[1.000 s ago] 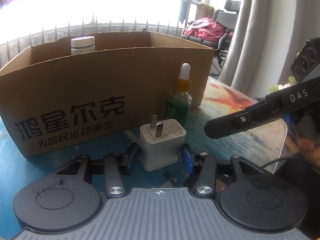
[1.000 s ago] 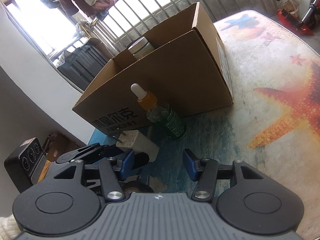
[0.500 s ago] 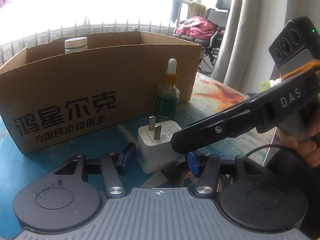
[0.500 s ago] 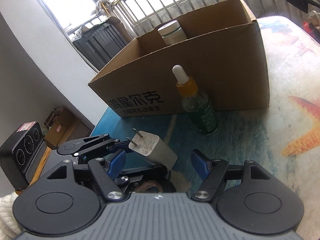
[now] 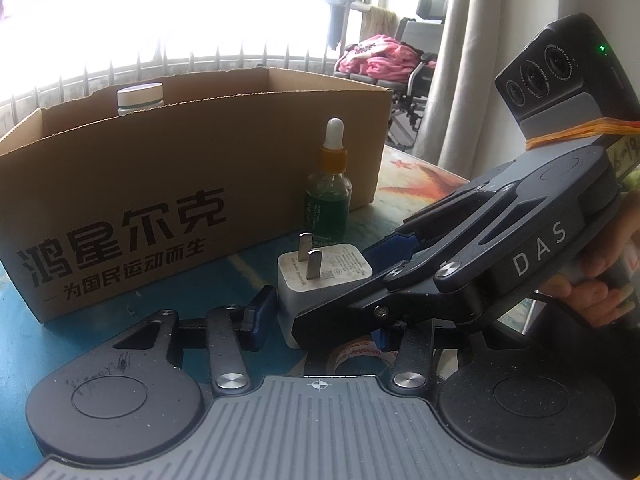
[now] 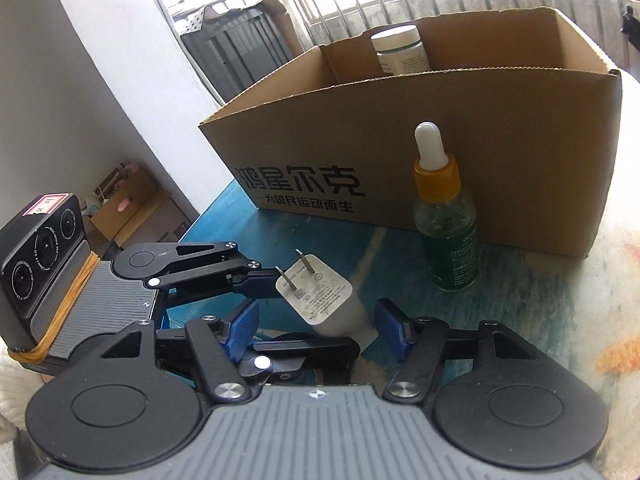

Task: Organize rigid objects
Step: 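Close the right gripper on the white plug charger, then lift the white charger with the right gripper toward the box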

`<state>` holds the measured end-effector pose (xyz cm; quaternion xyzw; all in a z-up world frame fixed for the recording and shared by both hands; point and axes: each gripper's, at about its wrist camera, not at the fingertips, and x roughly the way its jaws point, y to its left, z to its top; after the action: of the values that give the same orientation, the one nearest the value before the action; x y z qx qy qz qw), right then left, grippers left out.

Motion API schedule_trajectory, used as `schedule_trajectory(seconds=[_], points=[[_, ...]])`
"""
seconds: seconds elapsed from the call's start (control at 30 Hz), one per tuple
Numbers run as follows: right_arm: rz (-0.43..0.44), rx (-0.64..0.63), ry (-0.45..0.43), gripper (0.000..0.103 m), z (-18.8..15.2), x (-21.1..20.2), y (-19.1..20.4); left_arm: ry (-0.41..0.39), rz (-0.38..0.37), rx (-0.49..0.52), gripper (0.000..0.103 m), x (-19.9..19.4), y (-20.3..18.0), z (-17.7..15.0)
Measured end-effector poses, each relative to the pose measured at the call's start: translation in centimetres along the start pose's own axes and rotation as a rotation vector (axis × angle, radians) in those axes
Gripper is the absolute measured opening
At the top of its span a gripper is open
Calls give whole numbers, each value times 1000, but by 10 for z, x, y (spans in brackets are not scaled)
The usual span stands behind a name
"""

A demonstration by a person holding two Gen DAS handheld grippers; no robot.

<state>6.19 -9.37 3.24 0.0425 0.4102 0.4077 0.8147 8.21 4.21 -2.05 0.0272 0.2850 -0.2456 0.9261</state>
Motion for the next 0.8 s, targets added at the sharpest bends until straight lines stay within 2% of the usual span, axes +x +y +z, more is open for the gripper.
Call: schedule_trajectory(seconds=[0.2,0.3,0.8], points=[[-1,-29,-6,63,0,-1,2,3,11,3,47,1,-2,2],[-20,-36,-24,54,-1,-3,3,3,15,12,47,0,-4,2],[-1,-31,-88,51,5,-21,8,-38,17,14,46,-16,-13,14]])
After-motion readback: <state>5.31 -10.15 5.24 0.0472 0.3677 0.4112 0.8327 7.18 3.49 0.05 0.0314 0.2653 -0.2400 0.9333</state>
